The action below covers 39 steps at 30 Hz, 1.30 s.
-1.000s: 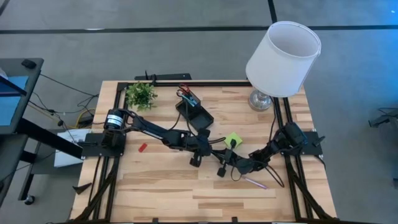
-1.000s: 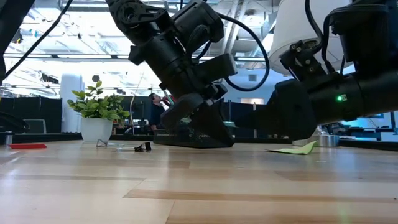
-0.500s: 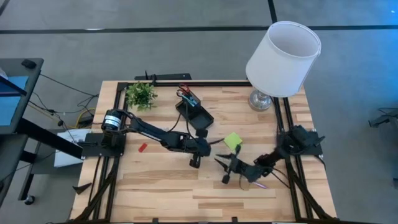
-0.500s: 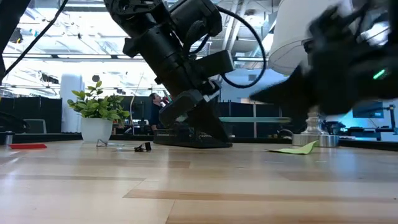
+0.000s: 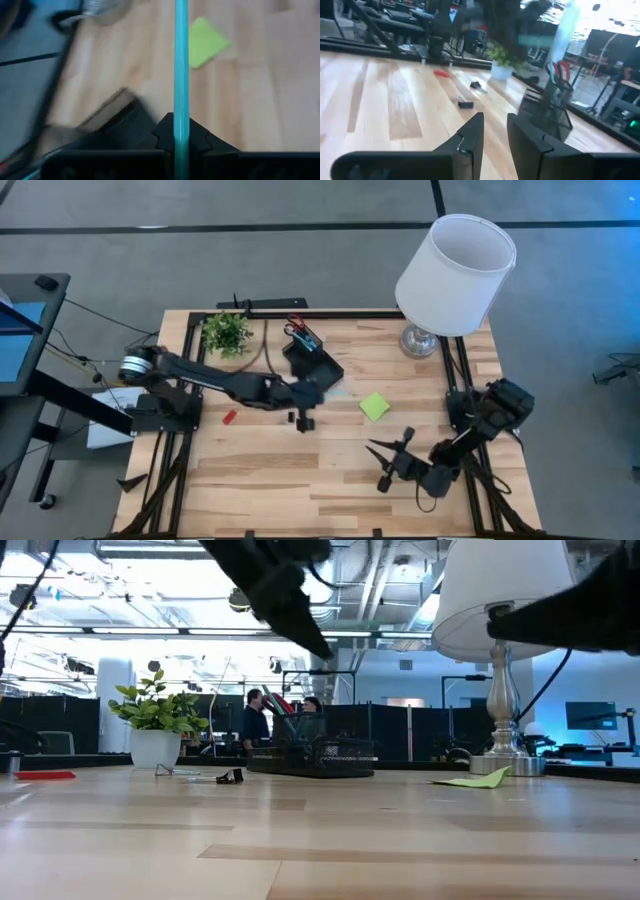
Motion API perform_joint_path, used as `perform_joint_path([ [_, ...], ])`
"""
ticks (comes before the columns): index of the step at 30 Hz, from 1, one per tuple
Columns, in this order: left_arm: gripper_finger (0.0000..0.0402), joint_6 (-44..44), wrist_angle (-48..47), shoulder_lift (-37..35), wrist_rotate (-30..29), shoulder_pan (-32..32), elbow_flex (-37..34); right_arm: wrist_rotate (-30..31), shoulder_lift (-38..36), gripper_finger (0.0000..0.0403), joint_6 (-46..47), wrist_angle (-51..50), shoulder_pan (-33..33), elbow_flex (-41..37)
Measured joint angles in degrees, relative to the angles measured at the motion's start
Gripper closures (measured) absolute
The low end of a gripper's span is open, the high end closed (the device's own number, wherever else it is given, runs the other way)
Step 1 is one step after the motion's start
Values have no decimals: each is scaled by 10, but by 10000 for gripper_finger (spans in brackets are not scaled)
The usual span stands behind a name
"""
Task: Pick and place office supplies into organizer
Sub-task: Put the blue pencil into the desk organizer
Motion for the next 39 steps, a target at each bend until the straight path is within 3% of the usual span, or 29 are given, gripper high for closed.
perform_joint_path([
  [3, 401, -6, -76, -57, -58, 2, 0, 24, 14, 321, 32, -15, 2, -1],
  [10, 401, -20, -276, -168, -127, 46, 0, 25, 36, 321, 86, -26, -28, -1],
  [15, 401, -17, -377, -182, -155, 87, 0, -27, 36, 321, 106, -38, -59, 0],
  [22, 401, 59, -406, -139, -140, 162, 0, -106, 36, 321, 177, -101, -101, 0],
  [28, 401, 195, -390, -83, -122, 204, 23, -156, 36, 321, 232, -155, -127, 0],
  [34, 401, 310, -399, -6, -129, 217, 167, -180, 36, 321, 242, -180, -146, 0],
  [39, 401, 463, -521, 78, -143, 223, 294, -214, 36, 321, 284, -215, -153, 0],
])
